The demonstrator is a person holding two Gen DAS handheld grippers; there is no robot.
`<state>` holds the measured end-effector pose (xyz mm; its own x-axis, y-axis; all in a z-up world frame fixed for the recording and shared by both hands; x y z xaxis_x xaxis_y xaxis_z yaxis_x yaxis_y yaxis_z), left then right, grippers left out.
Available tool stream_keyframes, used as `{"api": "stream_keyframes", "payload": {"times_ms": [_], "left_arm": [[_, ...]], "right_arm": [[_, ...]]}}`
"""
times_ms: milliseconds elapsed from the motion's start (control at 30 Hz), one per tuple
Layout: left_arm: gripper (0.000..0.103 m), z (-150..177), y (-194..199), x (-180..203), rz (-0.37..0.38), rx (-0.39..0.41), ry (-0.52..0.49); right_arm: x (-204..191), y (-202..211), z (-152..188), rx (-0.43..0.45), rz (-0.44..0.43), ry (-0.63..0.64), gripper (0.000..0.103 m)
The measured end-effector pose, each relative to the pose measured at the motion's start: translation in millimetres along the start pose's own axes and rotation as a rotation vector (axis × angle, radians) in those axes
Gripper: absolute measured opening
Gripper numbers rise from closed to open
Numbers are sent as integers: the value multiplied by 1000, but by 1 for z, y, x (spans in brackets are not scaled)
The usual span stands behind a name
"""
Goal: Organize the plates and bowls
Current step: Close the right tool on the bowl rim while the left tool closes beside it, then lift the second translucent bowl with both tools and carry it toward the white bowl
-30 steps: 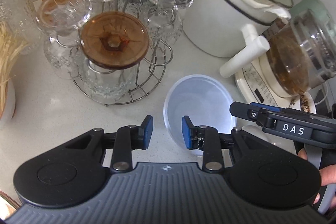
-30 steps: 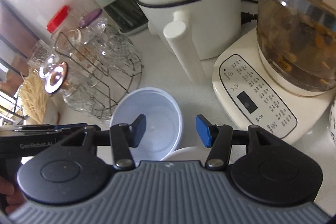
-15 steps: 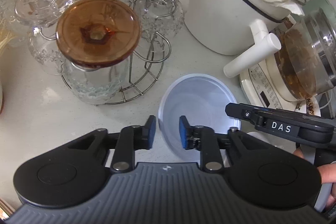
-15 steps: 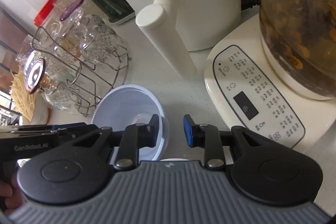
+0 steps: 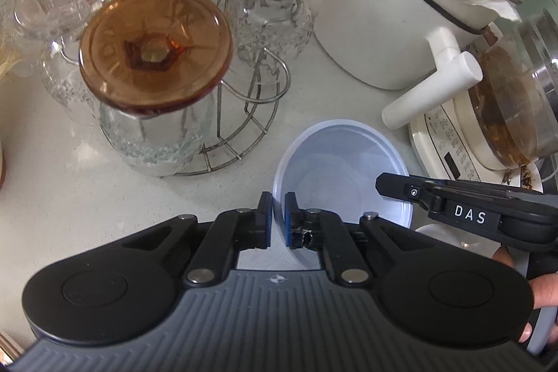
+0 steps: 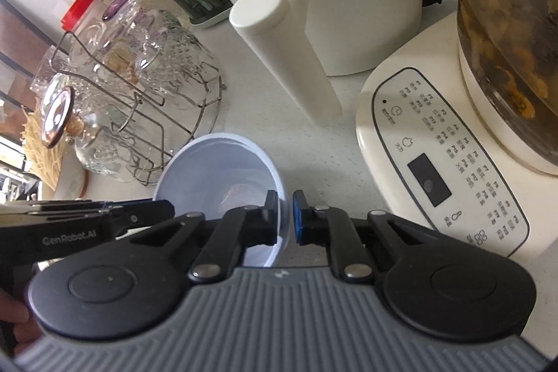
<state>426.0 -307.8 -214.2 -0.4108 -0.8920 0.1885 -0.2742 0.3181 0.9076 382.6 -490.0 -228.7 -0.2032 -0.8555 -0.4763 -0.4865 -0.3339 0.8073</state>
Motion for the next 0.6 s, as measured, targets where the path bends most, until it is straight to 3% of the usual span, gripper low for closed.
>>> {"api": "stream_keyframes", "payload": {"times_ms": [600], "left_arm": [[8, 1, 46, 0, 15, 101, 19]], "right_arm": [[-10, 25, -12, 29, -48, 26, 10]]}}
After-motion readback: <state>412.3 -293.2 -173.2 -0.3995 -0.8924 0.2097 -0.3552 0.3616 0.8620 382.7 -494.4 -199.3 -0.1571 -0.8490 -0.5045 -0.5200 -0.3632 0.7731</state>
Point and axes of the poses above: each gripper's, at about its wrist camera, not at the fingertips, and y roughly against the way its jaws point, x to its right, z to its underside, the point moved 3 cm from there along -y, roughly the way its jaws point, and after that the axes turned 11 degrees about -y, right-handed, at the moved point
